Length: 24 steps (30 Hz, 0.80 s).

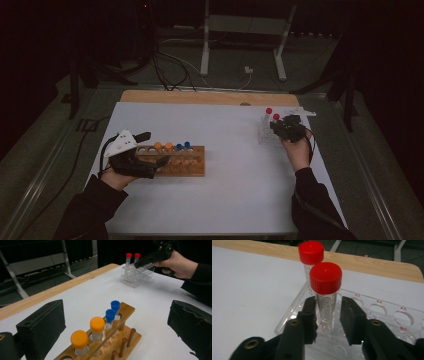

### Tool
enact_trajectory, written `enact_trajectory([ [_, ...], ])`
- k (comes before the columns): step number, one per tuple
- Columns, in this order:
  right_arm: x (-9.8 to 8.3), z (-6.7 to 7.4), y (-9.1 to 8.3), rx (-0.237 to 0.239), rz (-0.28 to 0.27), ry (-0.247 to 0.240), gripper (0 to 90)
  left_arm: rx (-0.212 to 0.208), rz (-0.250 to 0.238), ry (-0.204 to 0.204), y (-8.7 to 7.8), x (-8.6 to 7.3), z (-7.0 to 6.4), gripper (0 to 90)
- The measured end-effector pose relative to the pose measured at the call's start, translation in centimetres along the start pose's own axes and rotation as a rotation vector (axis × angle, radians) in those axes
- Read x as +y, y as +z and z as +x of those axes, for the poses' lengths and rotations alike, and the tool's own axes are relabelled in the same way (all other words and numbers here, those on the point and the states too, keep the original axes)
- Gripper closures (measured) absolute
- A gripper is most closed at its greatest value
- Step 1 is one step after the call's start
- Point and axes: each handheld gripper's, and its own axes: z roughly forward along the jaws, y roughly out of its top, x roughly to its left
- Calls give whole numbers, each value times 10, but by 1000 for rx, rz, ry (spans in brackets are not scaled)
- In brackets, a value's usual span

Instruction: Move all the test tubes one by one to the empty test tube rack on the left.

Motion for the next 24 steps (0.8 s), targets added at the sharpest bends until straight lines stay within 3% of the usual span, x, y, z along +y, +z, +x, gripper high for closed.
enact_trajectory([
  [2,0,0,0,0,-6,0,734,-5,2,0,0,0,0,21],
  [11,6,3,-6,-16,-16,-30,747,-10,14,6,2,0,-2,21],
  [24,29,8,-50,-24,-124,-60,748,-30,20,13,2,2,-5,21],
])
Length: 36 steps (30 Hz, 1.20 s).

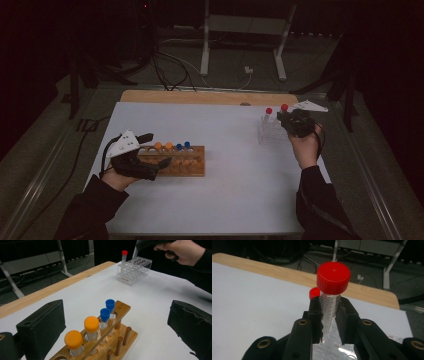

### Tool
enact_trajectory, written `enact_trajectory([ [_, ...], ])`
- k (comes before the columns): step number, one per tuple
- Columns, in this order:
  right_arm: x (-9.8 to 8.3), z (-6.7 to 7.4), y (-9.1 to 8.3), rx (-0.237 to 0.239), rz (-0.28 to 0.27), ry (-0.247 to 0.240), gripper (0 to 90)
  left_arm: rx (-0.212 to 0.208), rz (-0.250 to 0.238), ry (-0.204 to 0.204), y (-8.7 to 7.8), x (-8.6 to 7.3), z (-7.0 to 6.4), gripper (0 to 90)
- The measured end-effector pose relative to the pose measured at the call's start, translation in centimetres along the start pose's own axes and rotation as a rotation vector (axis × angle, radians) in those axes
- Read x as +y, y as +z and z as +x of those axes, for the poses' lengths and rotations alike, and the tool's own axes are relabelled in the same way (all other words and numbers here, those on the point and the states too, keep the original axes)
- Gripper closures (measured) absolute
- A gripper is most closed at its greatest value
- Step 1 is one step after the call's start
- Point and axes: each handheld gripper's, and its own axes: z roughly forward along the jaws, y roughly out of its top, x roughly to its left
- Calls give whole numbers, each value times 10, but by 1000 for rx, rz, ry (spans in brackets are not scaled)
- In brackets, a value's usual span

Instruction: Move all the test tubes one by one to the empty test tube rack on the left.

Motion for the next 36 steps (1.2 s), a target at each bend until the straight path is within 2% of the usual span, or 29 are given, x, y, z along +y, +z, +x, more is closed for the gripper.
enact_trajectory([
  [5,-1,10,-13,35,-29,-19,748,-20,2,0,1,1,-2,21],
  [11,-3,31,-27,85,-31,-76,749,-32,6,11,2,3,-6,21],
  [19,-13,66,-35,190,-7,-161,749,-59,12,25,4,4,-12,21],
  [24,-18,85,-41,254,4,-190,749,-78,11,31,4,6,-16,22],
  [32,-29,117,-53,361,30,-248,749,-131,23,49,11,7,-28,24],
  [36,-33,136,-57,424,44,-277,749,-166,18,36,14,7,-32,24],
])
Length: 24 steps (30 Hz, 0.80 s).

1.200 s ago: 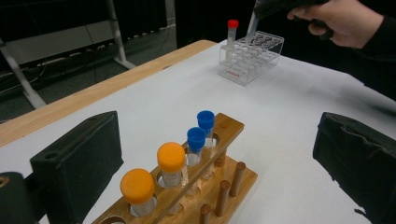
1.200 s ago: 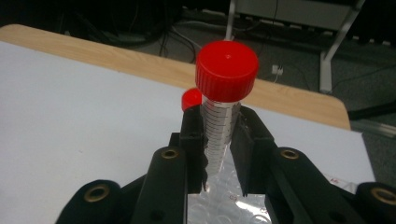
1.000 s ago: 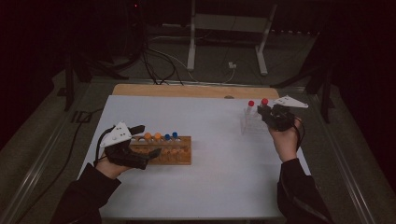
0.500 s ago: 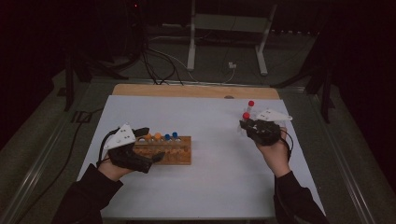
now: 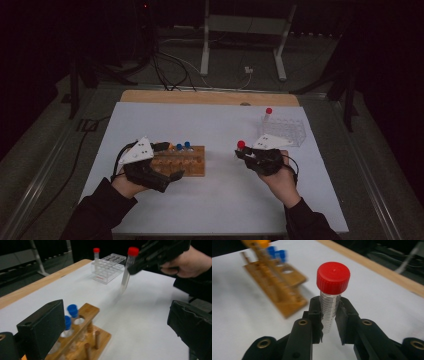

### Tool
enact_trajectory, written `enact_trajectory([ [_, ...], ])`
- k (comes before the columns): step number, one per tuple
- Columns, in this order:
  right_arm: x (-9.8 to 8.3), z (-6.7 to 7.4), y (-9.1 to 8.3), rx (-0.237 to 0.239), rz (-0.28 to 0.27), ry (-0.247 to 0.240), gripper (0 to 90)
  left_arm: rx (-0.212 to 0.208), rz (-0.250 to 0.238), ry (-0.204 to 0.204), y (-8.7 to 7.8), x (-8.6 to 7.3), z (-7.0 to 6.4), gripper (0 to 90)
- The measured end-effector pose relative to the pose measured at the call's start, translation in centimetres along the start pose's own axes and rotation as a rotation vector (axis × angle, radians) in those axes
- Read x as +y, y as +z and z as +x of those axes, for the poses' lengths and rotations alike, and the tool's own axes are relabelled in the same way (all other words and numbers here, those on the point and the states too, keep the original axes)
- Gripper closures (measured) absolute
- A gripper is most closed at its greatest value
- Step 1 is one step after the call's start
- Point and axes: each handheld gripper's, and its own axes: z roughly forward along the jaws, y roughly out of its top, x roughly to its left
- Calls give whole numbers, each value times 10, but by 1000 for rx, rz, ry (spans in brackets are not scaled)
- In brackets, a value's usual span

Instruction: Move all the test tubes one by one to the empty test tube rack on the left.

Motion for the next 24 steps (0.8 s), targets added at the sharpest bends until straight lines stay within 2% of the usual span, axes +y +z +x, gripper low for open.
enact_trajectory([
  [8,2,38,10,119,32,-69,749,-56,-1,22,7,1,-12,38],
  [13,3,58,18,173,46,-107,749,-86,2,40,14,1,-20,57],
  [19,4,68,22,218,48,-112,749,-99,-7,61,18,2,-26,138],
  [24,4,76,24,245,53,-121,749,-122,-4,58,24,2,-31,216],
])
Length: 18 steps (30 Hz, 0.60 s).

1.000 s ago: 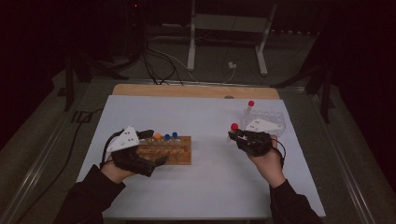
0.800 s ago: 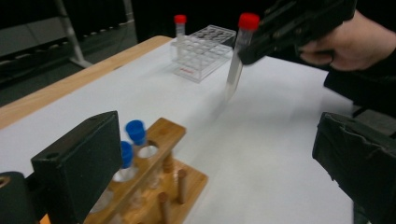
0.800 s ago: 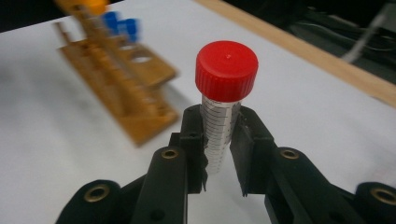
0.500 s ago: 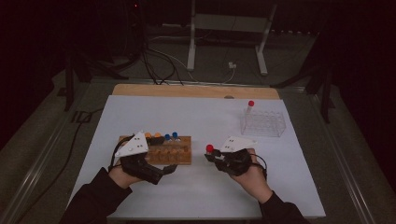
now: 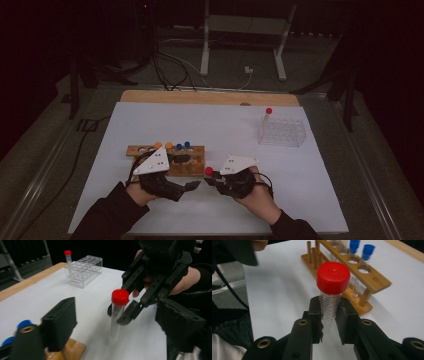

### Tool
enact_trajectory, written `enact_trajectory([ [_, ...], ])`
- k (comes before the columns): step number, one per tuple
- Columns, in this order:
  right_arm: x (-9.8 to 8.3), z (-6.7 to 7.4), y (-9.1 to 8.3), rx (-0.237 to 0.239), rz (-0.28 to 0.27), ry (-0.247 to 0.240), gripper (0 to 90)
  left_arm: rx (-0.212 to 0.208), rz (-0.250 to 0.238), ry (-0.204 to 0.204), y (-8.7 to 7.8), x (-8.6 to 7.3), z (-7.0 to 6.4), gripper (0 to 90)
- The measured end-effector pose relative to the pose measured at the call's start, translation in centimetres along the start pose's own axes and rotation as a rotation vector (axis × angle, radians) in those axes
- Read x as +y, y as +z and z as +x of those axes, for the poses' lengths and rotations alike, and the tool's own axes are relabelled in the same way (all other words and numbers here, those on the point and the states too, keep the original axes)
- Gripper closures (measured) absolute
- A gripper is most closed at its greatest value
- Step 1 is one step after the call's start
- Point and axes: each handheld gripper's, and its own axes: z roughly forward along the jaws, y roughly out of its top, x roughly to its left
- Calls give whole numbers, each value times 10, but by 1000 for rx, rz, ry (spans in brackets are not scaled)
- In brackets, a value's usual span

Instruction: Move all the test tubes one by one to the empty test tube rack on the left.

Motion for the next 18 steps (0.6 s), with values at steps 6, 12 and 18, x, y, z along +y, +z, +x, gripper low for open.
enact_trajectory([
  [6,1,6,4,20,8,-12,749,-13,12,13,8,-1,-2,358],
  [12,2,10,6,33,13,-23,749,-22,14,35,13,0,-5,473],
  [18,2,12,4,37,9,-25,749,-35,19,45,17,-1,-5,559],
])
